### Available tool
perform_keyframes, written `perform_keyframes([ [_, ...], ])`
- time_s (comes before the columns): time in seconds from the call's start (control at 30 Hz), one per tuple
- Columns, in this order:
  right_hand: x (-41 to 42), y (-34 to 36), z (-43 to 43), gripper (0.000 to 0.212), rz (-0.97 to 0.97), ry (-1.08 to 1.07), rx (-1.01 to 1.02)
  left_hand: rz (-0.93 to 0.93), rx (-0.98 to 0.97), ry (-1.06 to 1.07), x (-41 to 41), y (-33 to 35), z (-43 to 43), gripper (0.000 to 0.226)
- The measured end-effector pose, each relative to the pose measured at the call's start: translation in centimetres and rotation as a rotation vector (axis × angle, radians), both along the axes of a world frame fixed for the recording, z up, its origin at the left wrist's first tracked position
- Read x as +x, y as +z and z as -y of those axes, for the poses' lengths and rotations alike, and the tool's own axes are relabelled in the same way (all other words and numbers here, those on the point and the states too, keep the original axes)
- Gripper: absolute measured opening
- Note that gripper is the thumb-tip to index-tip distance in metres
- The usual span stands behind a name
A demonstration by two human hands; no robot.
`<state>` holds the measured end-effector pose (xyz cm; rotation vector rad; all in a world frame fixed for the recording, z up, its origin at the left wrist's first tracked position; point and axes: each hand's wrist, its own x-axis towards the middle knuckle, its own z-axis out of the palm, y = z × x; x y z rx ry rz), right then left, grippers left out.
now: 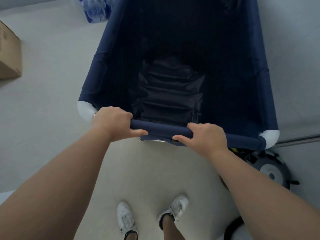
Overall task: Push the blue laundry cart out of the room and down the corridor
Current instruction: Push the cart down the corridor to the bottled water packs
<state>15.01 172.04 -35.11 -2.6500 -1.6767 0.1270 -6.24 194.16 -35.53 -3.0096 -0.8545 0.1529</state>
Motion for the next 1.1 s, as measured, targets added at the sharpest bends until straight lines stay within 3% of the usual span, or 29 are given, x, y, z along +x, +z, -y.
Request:
perform_keyframes([
  [0.53, 11.7, 0.3, -9.3, 0.075, -0.012, 0.074, -0.041, 0.039, 0.04, 0.066, 9.4, -0.3, -6.8, 0.082],
  [0.87, 17.9, 1.0, -16.5, 0.028, -0.018, 0.068, -0.249, 0.002, -0.078, 0.116, 14.7, -0.1, -11.5, 0.076],
  [1.1, 21.6, 1.7, -20.4, 0.016, -0.051, 0.082, -0.307, -0.012, -0.072, 0.137, 18.0, -0.1, -14.6, 0.077],
])
